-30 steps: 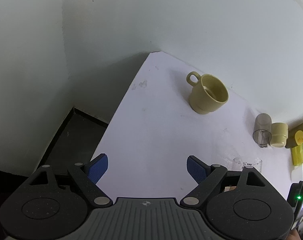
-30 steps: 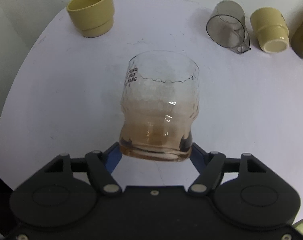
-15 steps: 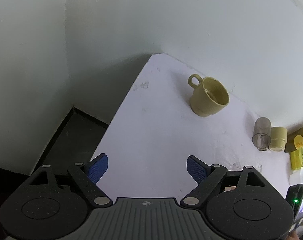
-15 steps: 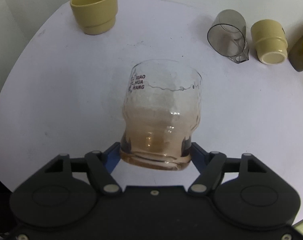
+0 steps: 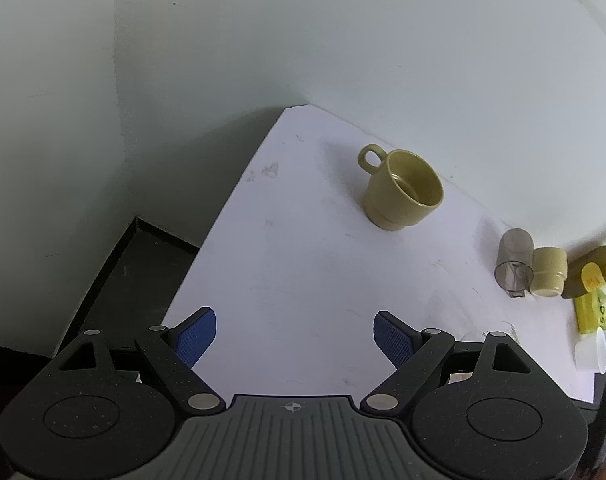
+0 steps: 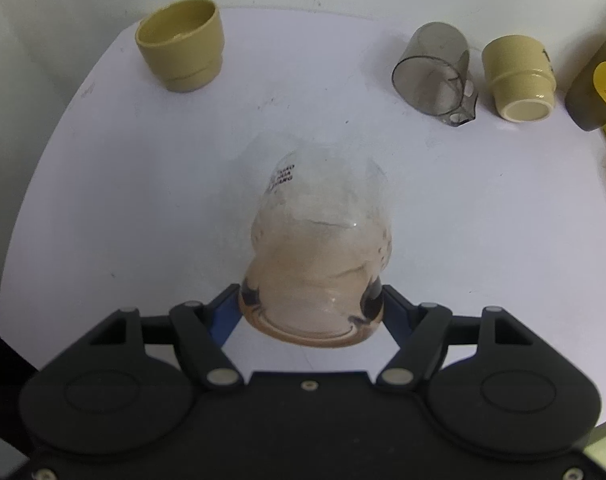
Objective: Flip cup upright
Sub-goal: 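Rotate the held glass with the right tool to turn its rim up, then lower the glass onto the table and open the right tool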
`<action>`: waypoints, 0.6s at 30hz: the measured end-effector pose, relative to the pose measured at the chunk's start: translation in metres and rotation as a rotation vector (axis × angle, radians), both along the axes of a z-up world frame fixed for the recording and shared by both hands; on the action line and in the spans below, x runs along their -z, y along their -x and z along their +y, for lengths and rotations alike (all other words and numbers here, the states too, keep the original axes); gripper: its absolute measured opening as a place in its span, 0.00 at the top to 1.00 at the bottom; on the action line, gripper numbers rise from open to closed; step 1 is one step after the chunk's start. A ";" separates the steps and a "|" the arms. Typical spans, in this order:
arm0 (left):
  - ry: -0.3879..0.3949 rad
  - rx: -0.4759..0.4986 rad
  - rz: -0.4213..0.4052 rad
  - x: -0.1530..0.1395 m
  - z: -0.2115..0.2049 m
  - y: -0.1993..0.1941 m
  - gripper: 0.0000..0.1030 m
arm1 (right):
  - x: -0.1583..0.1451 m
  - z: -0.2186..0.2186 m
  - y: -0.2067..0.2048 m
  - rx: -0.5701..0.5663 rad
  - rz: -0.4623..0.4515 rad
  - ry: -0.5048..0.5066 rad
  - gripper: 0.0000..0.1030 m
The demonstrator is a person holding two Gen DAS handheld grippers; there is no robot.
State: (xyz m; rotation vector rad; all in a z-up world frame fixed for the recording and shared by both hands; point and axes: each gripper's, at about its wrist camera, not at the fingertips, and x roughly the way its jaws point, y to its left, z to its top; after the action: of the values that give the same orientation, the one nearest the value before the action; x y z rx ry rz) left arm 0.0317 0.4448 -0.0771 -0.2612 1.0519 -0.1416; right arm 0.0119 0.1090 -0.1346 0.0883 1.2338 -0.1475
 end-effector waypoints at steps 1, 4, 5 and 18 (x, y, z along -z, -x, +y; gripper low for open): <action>0.003 0.003 -0.001 0.000 -0.001 0.000 0.18 | -0.003 -0.001 0.000 0.002 -0.002 -0.001 0.31; 0.006 0.005 -0.003 0.000 -0.002 -0.002 0.18 | -0.008 -0.003 -0.003 0.006 -0.014 -0.005 0.31; 0.008 0.005 -0.004 -0.001 -0.003 -0.002 0.18 | -0.010 -0.005 -0.004 0.009 -0.018 -0.007 0.31; 0.006 -0.006 -0.002 -0.004 0.001 -0.002 0.18 | -0.016 -0.018 -0.043 -0.018 -0.046 0.013 0.31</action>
State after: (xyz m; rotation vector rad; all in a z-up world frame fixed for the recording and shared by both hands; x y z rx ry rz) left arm 0.0332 0.4456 -0.0731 -0.2695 1.0487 -0.1401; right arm 0.0550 0.0914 -0.1188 0.0689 1.1874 -0.1370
